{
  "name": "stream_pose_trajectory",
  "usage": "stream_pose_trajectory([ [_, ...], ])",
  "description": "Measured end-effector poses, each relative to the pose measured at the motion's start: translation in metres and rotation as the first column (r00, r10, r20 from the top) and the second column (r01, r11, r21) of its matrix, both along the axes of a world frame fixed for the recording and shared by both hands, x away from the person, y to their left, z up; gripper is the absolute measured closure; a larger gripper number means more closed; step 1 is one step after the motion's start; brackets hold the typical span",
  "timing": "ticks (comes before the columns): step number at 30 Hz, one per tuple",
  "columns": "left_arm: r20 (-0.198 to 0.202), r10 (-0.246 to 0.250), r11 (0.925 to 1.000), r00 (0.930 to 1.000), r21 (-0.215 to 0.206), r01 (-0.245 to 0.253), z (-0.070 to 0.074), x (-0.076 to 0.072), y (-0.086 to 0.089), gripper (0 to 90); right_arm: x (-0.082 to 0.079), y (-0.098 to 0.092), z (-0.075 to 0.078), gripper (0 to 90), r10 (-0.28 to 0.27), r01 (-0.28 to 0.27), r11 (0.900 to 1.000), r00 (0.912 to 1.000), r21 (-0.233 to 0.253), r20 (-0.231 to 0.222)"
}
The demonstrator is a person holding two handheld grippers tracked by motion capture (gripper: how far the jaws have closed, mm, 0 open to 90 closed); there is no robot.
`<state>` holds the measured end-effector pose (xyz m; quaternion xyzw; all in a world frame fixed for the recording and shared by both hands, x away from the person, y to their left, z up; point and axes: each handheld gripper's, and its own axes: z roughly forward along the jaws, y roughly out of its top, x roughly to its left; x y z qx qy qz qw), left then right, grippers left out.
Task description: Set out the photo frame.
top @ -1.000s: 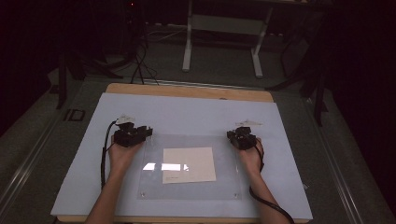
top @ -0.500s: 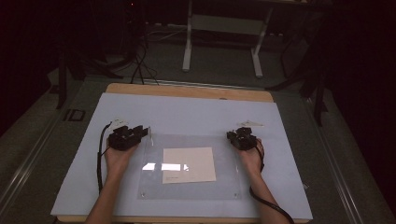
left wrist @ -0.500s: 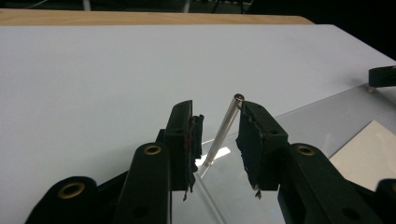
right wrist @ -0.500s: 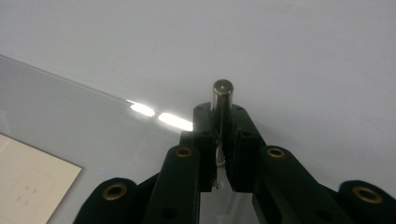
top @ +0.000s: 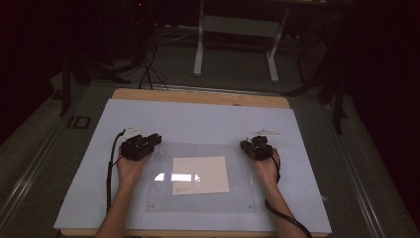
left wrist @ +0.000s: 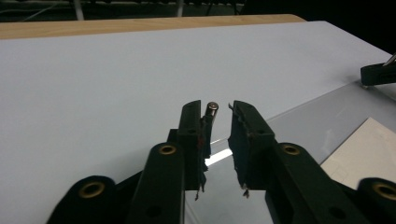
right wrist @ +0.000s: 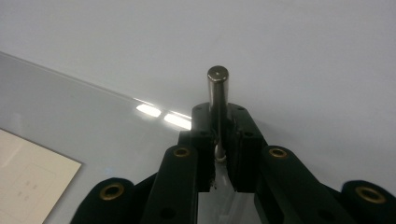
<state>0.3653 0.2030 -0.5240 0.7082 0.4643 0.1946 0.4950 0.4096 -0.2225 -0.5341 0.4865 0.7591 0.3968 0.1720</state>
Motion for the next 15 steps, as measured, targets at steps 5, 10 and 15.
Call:
stream_pose_trajectory([
  [5,-0.002,0.012,0.9999,0.9999,0.002,-0.012,-0.003,0.002,0.001,81.7,-0.002,-0.002,0.001,80.5,0.011,-0.011,1.000,0.9998,0.002,0.016],
  [10,0.003,0.010,0.9997,0.9999,0.020,-0.010,-0.002,0.002,0.000,81.6,-0.005,-0.007,0.004,77.5,0.024,-0.024,1.000,0.9986,0.008,0.048],
  [15,-0.002,0.017,0.9998,0.9999,0.013,-0.017,-0.005,0.004,-0.002,80.6,-0.009,-0.011,0.015,78.5,0.043,-0.046,0.999,0.9920,0.023,0.119],
])
